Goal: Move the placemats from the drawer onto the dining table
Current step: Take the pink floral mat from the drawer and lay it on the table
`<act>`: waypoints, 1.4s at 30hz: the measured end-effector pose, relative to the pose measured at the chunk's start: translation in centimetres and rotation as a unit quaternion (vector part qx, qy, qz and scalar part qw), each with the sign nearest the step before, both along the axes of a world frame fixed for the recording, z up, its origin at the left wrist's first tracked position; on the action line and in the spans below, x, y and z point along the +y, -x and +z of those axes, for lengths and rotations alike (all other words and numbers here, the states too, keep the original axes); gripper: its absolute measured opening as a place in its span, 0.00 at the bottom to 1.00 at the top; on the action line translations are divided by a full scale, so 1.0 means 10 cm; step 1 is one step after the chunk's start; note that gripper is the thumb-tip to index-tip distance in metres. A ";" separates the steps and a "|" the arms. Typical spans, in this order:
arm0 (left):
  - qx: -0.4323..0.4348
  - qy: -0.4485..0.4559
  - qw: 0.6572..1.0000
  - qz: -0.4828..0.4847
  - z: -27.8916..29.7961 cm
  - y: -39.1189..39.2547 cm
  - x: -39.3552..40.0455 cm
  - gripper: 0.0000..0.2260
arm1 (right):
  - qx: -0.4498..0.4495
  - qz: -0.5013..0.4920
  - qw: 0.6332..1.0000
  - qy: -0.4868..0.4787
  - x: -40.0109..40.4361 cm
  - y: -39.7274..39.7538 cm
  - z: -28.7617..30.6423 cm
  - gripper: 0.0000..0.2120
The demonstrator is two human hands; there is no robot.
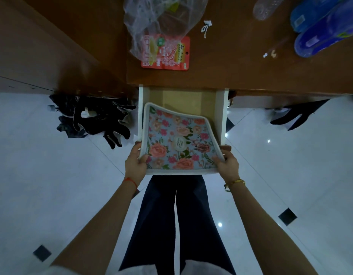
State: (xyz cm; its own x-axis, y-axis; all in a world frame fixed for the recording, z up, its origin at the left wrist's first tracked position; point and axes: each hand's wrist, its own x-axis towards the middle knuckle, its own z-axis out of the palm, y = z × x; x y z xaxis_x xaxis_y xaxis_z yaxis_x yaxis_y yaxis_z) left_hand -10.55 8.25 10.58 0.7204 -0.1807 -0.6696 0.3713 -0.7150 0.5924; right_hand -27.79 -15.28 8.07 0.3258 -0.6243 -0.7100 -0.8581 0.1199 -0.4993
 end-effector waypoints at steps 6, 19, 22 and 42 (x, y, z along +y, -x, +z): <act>-0.038 0.038 0.998 -0.041 0.53 -0.07 -0.02 0.14 | -0.086 -0.022 0.996 -0.013 -0.01 -0.02 0.61 0.12; -0.093 0.136 0.979 -0.123 2.22 -0.21 -0.07 0.15 | -0.253 -0.082 0.961 0.081 0.18 0.27 2.37 0.10; -0.102 0.140 0.975 -0.138 2.47 -0.21 -0.11 0.14 | -0.274 -0.102 0.952 0.093 0.27 0.38 2.63 0.12; -0.028 0.242 0.874 -0.420 3.33 0.39 -1.39 0.13 | -0.223 -0.388 0.861 0.243 0.94 1.68 3.47 0.13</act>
